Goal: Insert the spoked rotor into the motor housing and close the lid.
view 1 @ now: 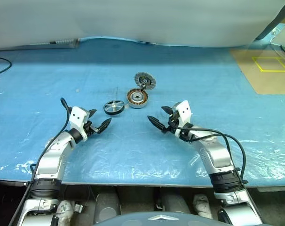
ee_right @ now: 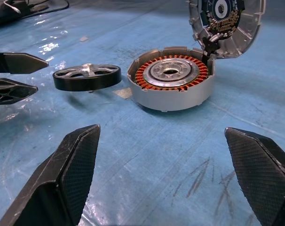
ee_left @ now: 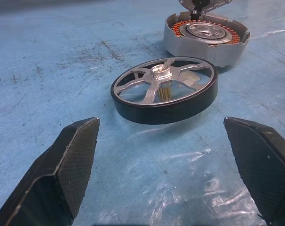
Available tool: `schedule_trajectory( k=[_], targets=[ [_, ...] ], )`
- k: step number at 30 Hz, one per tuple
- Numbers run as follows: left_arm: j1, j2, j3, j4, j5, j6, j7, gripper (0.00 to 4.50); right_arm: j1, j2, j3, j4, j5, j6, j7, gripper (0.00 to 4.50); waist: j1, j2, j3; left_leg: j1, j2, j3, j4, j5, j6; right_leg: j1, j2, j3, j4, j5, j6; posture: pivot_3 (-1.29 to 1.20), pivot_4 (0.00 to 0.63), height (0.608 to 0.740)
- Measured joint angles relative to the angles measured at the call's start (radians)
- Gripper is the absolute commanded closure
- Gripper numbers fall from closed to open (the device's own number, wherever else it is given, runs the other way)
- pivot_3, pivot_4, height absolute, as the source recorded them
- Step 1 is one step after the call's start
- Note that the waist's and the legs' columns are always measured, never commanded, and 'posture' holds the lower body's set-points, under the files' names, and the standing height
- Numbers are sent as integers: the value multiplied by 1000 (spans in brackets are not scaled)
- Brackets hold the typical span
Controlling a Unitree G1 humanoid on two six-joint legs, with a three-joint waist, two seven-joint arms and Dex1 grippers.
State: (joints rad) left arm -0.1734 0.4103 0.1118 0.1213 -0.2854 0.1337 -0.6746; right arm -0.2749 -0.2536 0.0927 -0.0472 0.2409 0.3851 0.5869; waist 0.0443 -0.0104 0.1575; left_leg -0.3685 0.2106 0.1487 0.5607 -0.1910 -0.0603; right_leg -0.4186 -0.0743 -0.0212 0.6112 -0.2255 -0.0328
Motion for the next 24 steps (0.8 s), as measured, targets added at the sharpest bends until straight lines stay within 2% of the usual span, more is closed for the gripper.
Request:
schedule_trajectory(
  k=[24],
  targets=[
    [13,0,-12,-58,-1,63,16,0,-31,-1,9,31,-22,-9,0,32,0,0,0,0,0,0,0,0,0,0,0,0,0,0,0,0,150,740]
  ],
)
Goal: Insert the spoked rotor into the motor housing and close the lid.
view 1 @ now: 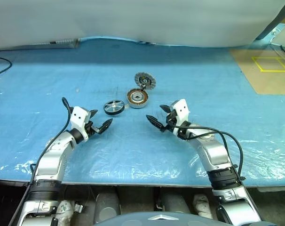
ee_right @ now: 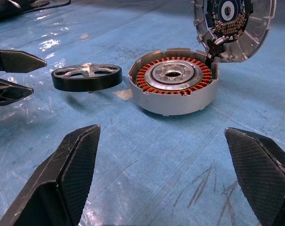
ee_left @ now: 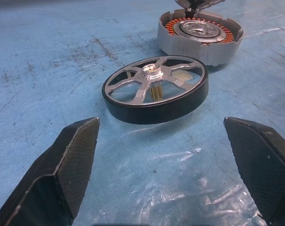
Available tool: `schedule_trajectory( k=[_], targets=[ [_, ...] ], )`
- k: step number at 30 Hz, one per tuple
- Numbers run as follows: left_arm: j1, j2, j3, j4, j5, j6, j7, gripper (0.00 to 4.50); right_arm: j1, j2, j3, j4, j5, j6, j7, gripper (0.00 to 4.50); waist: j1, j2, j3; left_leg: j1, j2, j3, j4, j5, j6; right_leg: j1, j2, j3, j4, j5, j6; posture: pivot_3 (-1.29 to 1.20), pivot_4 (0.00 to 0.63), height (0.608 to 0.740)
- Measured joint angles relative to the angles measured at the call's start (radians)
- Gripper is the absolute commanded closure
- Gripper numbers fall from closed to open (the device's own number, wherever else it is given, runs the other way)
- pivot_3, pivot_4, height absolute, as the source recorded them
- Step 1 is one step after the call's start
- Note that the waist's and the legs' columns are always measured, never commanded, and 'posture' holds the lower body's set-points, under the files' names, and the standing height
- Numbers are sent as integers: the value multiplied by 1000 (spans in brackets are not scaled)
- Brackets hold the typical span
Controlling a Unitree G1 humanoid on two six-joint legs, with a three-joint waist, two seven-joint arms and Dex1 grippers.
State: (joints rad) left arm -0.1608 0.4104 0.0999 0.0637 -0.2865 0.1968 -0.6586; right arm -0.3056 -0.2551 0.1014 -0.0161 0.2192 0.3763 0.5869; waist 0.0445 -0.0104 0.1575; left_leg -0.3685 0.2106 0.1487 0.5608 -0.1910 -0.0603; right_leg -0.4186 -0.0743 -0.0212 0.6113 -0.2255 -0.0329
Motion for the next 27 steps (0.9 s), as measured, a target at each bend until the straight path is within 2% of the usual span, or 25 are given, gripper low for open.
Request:
schedule_trajectory(
  k=[12,16,22,27],
  targets=[
    [3,-2,-12,-1,0,0,8,0,-42,-22,5,5,-28,5,-6,32,-1,0,0,0,0,0,0,0,0,0,0,0,0,0,0,0,150,740],
    [4,-2,-16,-1,0,0,11,0,-154,-43,37,25,-76,63,-23,32,-2,0,0,1,0,0,1,0,0,0,0,0,2,0,0,0,150,740],
    [5,-3,-20,-1,1,0,13,0,-328,-86,125,107,-90,159,97,32,-2,0,0,0,0,0,1,0,0,0,0,0,2,0,0,0,150,740],
    [4,-5,-22,-1,0,0,13,0,-471,-58,209,235,-139,171,157,32,-3,0,0,0,0,0,2,0,0,-1,0,0,3,0,-1,0,150,740]
  ],
)
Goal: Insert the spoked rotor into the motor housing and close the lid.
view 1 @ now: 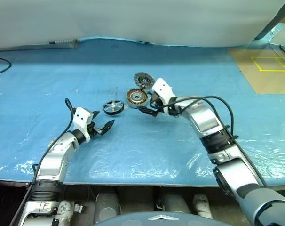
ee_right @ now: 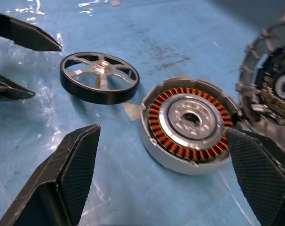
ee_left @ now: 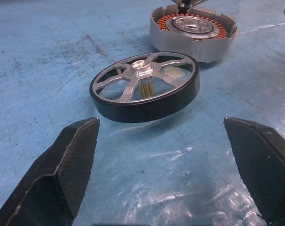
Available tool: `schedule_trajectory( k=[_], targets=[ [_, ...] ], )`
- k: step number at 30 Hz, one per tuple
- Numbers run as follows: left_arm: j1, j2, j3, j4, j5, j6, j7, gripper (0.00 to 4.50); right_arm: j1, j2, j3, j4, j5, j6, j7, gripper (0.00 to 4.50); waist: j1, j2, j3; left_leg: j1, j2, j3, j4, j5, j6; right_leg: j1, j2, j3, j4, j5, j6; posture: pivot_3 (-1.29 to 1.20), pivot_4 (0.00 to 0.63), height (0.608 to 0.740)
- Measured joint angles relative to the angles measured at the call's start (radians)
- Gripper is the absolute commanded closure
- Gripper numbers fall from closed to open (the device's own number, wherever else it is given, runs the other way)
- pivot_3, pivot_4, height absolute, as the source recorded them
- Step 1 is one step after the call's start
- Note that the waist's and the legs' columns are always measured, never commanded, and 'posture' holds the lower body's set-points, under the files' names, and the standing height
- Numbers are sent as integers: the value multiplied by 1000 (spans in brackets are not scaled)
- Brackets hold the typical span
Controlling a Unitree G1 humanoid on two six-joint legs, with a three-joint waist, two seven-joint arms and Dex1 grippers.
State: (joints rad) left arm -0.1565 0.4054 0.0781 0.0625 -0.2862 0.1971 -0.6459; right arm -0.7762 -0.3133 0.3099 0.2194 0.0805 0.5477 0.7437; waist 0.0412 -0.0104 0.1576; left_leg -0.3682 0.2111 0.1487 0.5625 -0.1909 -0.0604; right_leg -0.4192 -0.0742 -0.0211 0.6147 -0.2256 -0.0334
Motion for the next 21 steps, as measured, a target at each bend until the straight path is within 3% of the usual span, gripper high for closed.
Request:
schedule_trajectory(
  k=[9,14,21],
  targets=[
    [7,3,-12,-22,30,-22,0,0,-190,113,86,368,-116,-177,35,32,2,0,0,-1,0,0,1,0,0,0,0,0,1,0,-1,0,150,740],
    [34,2,-34,-40,47,-78,-8,0,-210,146,91,558,-168,-303,26,32,1,0,0,-2,1,0,1,0,0,-2,0,-1,2,0,-1,0,150,740],
    [49,3,-53,-41,57,-99,-31,0,-243,151,88,667,-219,-399,21,32,1,0,0,-1,2,0,4,0,0,-2,0,-1,7,-2,-3,0,150,740]
  ],
)
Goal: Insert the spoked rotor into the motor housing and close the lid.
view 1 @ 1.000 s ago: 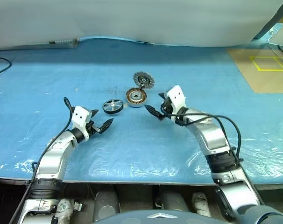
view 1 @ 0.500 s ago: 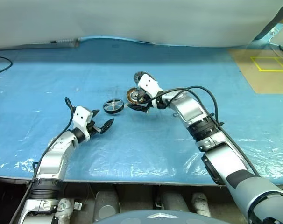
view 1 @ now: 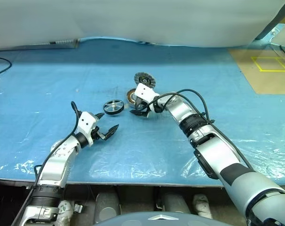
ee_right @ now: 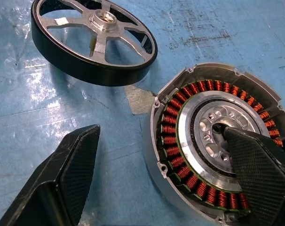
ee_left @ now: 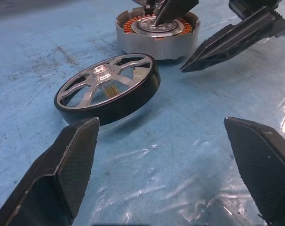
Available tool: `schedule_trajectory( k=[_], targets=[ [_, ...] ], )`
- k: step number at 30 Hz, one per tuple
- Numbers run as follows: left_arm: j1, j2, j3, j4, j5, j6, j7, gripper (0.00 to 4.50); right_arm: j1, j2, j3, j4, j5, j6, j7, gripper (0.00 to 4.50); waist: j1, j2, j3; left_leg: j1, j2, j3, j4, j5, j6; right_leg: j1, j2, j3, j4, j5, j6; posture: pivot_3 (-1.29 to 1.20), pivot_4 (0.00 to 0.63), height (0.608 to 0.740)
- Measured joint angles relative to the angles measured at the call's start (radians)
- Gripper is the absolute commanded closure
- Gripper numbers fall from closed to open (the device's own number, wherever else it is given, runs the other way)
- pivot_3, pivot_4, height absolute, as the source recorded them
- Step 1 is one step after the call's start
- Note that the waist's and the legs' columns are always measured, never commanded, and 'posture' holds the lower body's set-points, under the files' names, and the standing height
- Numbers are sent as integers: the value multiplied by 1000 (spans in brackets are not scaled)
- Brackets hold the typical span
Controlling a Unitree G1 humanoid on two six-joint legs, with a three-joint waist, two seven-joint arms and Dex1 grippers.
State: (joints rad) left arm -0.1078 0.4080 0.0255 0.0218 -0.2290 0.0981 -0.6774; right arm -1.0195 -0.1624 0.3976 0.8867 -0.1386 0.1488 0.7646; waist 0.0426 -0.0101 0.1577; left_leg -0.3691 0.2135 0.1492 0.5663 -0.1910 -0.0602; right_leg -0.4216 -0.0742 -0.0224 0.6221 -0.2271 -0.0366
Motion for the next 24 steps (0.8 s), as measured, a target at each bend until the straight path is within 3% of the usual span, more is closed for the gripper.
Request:
schedule_trajectory(
  k=[10,13,19,24],
  targets=[
    [-15,-23,-35,47,16,-46,-13,0,-55,8,54,47,-111,11,64,32,0,1,0,1,1,0,4,0,0,1,0,0,2,1,-1,0,150,740],
    [-15,-32,-34,51,16,-55,-13,0,-70,11,70,64,-145,2,67,602,0,1,-1,2,1,0,4,0,0,2,0,0,2,1,-1,0,150,740],
    [12,-34,-34,51,21,-86,-12,0,-73,7,68,48,-176,2,86,2539,0,2,-2,3,2,0,3,0,0,3,0,0,1,1,-1,0,150,740],
    [67,-39,-40,51,26,-149,-39,0,43,-49,67,-172,-176,89,150,2657,5,2,-3,6,2,0,3,-1,1,6,0,0,1,1,-1,0,150,740]
  ],
)
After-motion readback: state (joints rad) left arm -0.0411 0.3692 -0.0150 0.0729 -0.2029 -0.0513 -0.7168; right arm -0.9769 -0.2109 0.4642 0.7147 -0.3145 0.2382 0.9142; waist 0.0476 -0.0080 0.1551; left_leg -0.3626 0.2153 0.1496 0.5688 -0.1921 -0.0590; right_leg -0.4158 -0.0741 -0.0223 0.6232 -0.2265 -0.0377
